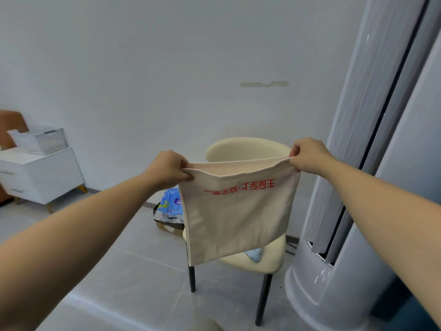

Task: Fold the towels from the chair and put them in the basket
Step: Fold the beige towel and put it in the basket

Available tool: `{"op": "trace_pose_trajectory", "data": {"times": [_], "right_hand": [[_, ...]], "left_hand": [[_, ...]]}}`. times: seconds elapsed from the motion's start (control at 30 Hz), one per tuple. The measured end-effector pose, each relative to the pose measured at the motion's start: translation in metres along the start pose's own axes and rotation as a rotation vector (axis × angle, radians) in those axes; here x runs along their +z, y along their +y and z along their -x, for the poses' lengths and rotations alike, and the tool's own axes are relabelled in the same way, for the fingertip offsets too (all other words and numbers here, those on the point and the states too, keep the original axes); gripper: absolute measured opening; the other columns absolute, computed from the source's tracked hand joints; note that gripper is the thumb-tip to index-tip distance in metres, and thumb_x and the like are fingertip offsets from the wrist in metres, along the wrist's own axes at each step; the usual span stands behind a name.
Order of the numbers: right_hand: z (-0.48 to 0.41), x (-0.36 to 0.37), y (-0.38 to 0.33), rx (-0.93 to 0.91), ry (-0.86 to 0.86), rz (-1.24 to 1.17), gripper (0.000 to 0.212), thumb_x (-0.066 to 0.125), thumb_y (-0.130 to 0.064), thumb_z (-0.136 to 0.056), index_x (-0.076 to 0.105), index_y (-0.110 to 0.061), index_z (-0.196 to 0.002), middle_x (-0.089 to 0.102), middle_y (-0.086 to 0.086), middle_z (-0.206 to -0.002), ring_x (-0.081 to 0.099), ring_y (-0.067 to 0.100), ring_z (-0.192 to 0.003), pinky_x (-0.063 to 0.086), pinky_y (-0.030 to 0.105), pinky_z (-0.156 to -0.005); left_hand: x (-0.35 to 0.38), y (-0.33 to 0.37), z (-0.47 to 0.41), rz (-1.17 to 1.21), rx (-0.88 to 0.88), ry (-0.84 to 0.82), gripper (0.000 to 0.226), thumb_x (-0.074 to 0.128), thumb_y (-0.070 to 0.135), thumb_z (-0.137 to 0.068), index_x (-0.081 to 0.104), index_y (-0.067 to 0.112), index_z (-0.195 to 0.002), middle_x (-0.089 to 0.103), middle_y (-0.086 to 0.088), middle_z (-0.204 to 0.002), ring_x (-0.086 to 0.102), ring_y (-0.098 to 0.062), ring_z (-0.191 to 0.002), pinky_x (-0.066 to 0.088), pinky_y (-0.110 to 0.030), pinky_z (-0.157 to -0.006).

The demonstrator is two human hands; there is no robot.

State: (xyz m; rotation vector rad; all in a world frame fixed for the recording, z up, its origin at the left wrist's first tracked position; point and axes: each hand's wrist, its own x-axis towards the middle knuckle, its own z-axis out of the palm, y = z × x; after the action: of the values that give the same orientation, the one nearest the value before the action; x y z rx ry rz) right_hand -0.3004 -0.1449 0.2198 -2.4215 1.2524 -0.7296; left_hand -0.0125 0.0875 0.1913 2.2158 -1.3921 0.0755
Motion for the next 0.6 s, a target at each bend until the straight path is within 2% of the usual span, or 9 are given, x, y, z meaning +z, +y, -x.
{"op": "trace_pose_trajectory", "data": {"times": [0.07,0.17,0.27,0.4,0.6], "right_hand": [[0.002,-0.002,-0.001,0.015,0.001,0.004,0.017,0.057,-0.001,-0.074,0.068,-0.013,-0.075,0.070,0.005,-0.076,0.069,0.023,-0.079,0.060,0.034,-0.073],[0.004,-0.005,0.000,0.042,0.008,0.010,0.017,0.056,-0.001,-0.074,0.068,-0.013,-0.076,0.071,0.006,-0.076,0.069,0.024,-0.081,0.060,0.037,-0.077],[0.007,-0.008,-0.001,0.079,0.016,-0.005,0.016,0.054,-0.001,-0.075,0.066,-0.010,-0.079,0.072,0.009,-0.074,0.070,0.023,-0.078,0.059,0.033,-0.075],[0.012,-0.013,-0.004,0.108,0.016,0.008,0.016,0.055,0.001,-0.074,0.065,-0.009,-0.080,0.073,0.009,-0.072,0.068,0.021,-0.078,0.057,0.030,-0.069],[0.018,-0.019,-0.003,0.140,0.036,-0.020,0.020,0.059,0.007,-0.068,0.064,-0.008,-0.080,0.069,0.014,-0.083,0.070,0.031,-0.080,0.063,0.044,-0.075]], "left_hand": [[-0.003,0.000,-0.001,-0.006,0.026,0.019,0.014,0.076,0.026,-0.082,0.078,0.013,-0.087,0.073,-0.004,-0.082,0.065,-0.020,-0.080,0.051,-0.031,-0.066],[-0.008,-0.002,-0.002,-0.059,0.079,-0.033,0.019,0.066,0.027,-0.092,0.076,0.011,-0.090,0.072,-0.008,-0.085,0.064,-0.026,-0.085,0.052,-0.036,-0.072],[-0.013,-0.001,0.001,-0.072,0.087,-0.031,0.016,0.068,0.020,-0.089,0.079,0.012,-0.096,0.074,-0.006,-0.090,0.065,-0.024,-0.088,0.053,-0.034,-0.080],[-0.019,0.006,0.007,-0.007,0.059,0.045,0.014,0.076,0.013,-0.079,0.081,0.013,-0.092,0.075,-0.004,-0.085,0.067,-0.019,-0.084,0.052,-0.028,-0.076],[-0.030,0.014,0.016,0.123,0.004,0.077,0.021,0.077,0.004,-0.070,0.071,0.018,-0.084,0.069,0.001,-0.084,0.063,-0.018,-0.080,0.051,-0.026,-0.065]]}}
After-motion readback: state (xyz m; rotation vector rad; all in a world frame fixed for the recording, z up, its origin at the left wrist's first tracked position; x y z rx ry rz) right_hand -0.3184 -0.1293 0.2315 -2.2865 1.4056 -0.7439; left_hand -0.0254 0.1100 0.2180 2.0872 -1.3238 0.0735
